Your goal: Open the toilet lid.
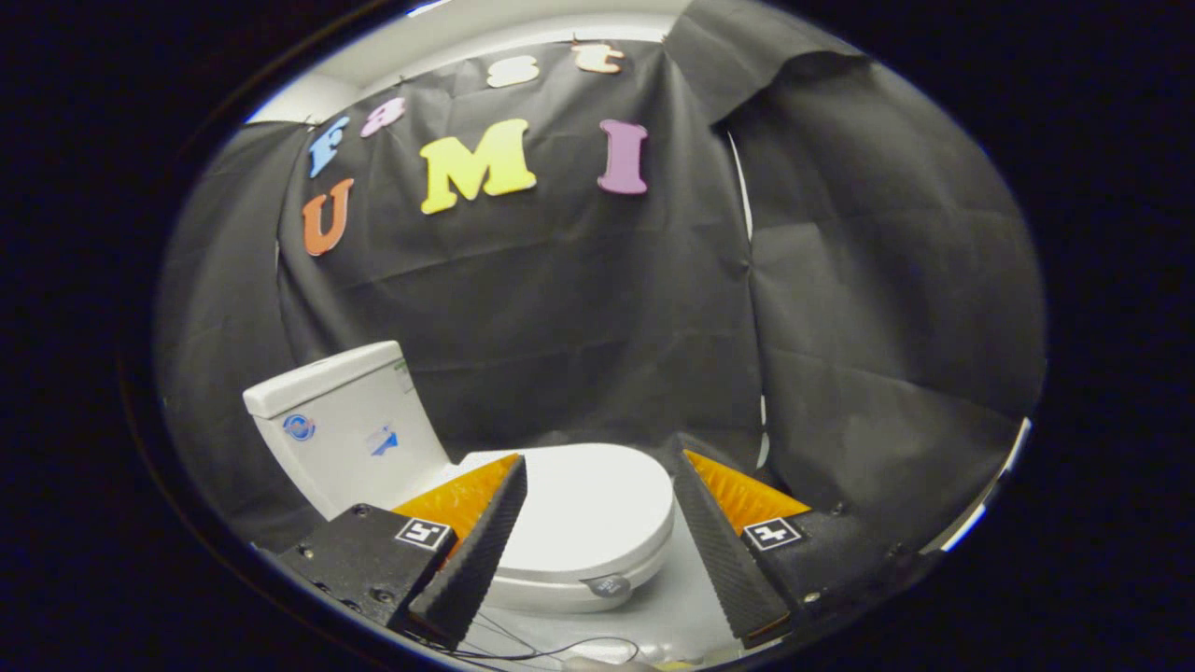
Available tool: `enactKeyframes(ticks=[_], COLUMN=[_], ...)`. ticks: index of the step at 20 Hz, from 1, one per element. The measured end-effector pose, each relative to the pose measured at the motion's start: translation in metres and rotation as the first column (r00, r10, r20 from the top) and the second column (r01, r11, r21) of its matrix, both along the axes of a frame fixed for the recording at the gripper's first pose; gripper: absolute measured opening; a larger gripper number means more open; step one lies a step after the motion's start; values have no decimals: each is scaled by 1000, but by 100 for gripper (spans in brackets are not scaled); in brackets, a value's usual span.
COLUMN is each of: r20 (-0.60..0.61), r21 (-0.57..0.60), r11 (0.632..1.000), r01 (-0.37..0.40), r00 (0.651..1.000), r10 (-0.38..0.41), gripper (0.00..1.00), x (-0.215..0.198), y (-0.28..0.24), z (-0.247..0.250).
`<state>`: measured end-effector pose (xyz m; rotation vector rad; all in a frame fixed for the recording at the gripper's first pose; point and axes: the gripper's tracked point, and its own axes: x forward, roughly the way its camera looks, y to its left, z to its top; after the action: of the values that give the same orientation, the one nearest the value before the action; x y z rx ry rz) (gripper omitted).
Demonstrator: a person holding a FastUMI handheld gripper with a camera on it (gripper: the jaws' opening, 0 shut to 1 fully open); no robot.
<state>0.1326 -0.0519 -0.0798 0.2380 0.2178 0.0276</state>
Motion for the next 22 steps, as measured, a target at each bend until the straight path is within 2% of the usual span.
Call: enactKeyframes(ticks=[5, 9, 13, 16, 19, 22], r20=[-162, -252, -342, -363, -374, -361], r21=[226, 319, 469, 538, 594, 670], r11=[974, 946, 877, 835, 796, 734], r01=[20, 56, 103, 110, 116, 113], r00=[987, 967, 937, 925, 916, 914], r10=[17, 28, 74, 112, 145, 188], gripper=[99, 99, 99, 99, 99, 96], x=[15, 20, 20, 21, 26, 32], y=[-10, -20, -18, -11, -7, 1], z=[-76, -134, -184, -209, -223, -229])
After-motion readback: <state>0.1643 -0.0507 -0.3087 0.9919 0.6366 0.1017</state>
